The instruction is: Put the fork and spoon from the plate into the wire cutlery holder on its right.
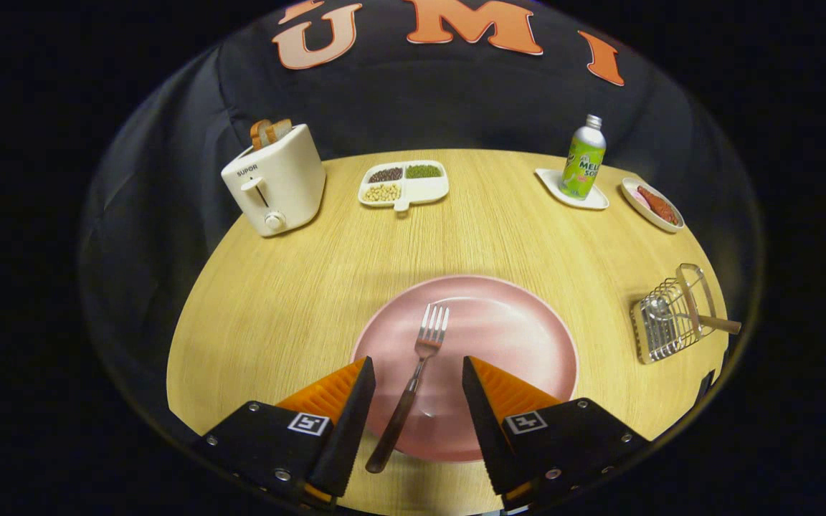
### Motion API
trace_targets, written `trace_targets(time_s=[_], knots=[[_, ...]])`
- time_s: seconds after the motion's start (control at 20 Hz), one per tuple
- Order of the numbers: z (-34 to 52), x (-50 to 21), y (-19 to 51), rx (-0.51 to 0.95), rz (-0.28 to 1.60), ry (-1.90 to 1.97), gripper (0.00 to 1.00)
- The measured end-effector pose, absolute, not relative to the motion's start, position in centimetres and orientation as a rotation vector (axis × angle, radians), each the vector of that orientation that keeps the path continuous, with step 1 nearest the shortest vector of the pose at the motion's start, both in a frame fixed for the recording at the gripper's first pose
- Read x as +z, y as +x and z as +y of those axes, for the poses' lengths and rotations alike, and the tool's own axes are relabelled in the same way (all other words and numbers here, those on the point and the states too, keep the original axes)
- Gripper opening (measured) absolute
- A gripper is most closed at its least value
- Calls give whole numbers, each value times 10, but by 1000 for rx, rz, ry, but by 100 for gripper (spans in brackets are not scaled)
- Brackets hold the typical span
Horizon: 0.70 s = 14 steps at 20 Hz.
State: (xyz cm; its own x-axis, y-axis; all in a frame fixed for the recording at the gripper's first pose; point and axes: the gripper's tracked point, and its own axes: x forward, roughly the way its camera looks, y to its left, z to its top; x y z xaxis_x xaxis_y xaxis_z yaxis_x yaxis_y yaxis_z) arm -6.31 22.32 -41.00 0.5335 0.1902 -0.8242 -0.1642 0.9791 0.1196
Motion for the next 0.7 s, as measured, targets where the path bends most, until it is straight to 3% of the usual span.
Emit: trace_targets(time_s=[0.7], knots=[[223, -450, -90, 233, 1263, 57, 11]])
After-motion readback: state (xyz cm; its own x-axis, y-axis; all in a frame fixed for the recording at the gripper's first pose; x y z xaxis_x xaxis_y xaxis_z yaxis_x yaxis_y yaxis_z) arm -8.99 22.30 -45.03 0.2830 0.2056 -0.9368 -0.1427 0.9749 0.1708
